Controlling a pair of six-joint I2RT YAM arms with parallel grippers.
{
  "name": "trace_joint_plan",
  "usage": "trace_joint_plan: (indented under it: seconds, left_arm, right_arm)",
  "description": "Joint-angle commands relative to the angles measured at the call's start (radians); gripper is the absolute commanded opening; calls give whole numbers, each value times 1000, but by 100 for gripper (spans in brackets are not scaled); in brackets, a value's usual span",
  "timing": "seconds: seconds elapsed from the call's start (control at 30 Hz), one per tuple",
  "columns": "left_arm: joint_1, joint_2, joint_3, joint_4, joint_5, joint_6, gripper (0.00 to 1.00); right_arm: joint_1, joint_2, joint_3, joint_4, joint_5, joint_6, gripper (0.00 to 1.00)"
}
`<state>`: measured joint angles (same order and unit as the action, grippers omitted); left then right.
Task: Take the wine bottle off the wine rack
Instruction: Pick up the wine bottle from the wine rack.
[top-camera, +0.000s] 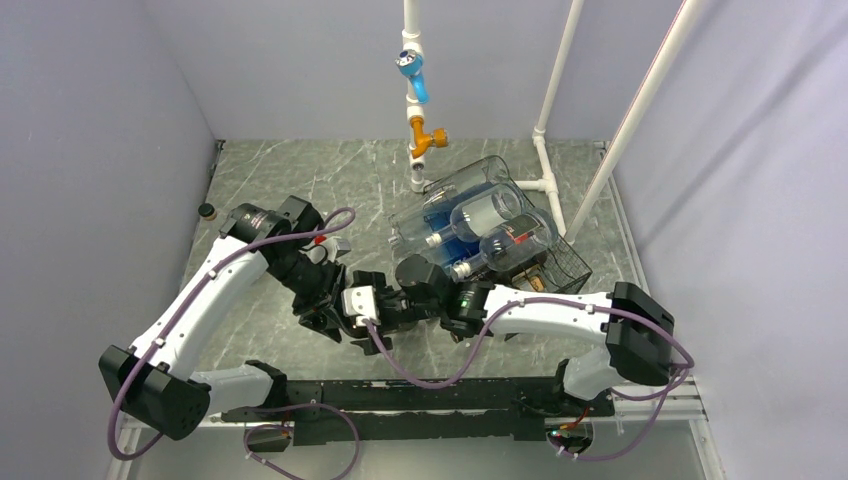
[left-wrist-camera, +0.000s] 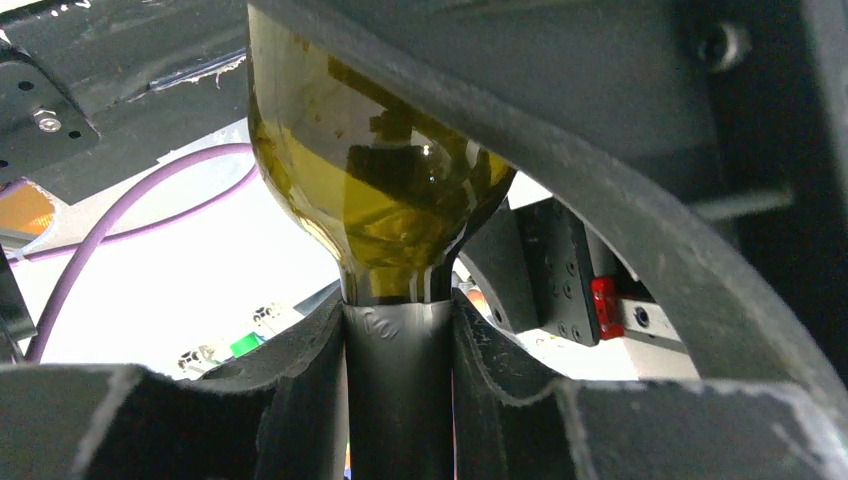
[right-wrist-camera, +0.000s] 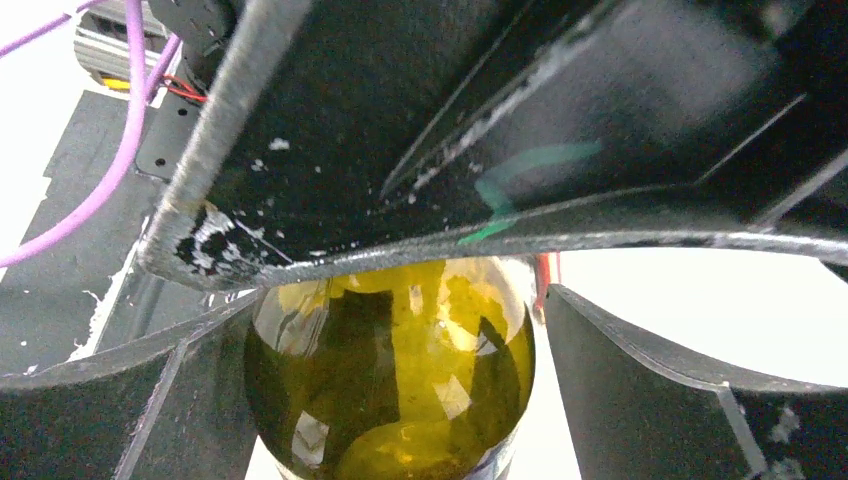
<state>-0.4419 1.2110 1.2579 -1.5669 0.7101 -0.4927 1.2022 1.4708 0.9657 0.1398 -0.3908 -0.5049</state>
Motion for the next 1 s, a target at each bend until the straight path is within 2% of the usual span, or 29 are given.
trace_joint_plan:
  seconds: [0.0, 0.13, 0.2, 0.27, 0.43, 0.53, 0.67, 0.83, 0.97]
  left_arm:
    - [3, -18, 32, 14, 78, 23, 0]
    - [6, -23, 11, 18, 74, 31, 0]
    - [7, -29, 1, 28, 74, 27, 0]
    - [10, -32, -3, 35, 70, 24, 1]
    - [15, -43, -4, 42, 62, 19, 27]
    - [17, -55, -20, 54, 65, 12, 50]
    - [19, -73, -34, 64, 58, 3, 73]
    - [23, -102, -46, 67, 32, -7, 86]
    - [47, -136, 7, 68, -42, -38, 95]
  right_arm:
    - [2, 7, -15, 70, 35, -15, 98]
    - [3, 15, -6, 53, 15, -23, 83]
    - [3, 16, 4, 35, 0, -27, 65]
    - [3, 17, 10, 22, -17, -27, 43]
    - [3, 25, 16, 14, -40, -20, 19]
    - [3, 30, 19, 11, -46, -14, 11]
    - [2, 33, 22, 6, -56, -8, 4]
    - [-7, 35, 22, 4, -79, 11, 1]
    - [-30, 22, 19, 0, -133, 32, 0]
